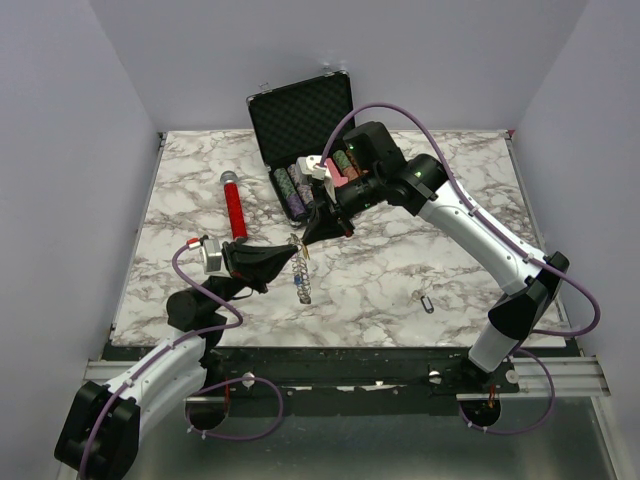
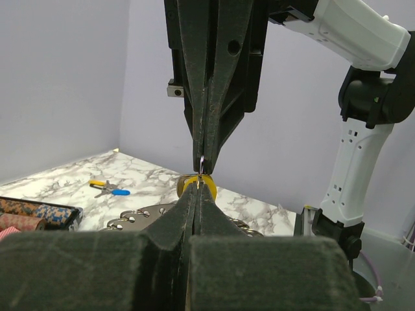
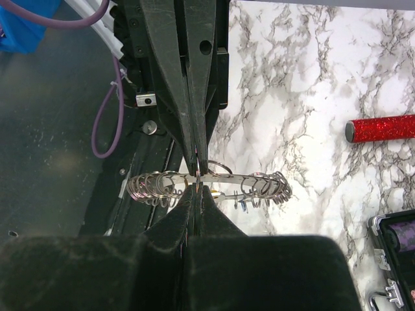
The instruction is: Put the keys on the keyring
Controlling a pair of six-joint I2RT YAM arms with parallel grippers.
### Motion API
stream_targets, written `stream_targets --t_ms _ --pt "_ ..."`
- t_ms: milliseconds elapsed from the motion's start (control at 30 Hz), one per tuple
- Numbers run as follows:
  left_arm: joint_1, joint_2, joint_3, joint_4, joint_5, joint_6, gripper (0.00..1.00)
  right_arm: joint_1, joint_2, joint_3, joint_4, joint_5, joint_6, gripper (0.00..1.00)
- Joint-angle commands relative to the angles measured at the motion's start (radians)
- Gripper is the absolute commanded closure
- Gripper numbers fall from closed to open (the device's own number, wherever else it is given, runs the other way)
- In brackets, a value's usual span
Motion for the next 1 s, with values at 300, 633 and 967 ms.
stream_targets --t_ms 300,633,967 --pt "0.004 -0.005 0.012 0.291 -0.007 -0.011 1.00 0.009 0.006 -0.021 0.034 0.000 0.027 1.00" --pt "0.003 -0.002 0.017 0.291 -0.007 -0.012 1.00 0.010 0.003 -0.032 0.037 -0.008 0.033 1.00" --pt "0.004 -0.005 0.018 0.293 -0.007 -0.014 1.00 0.015 0.004 -0.042 0.043 -0.012 0.038 1.00"
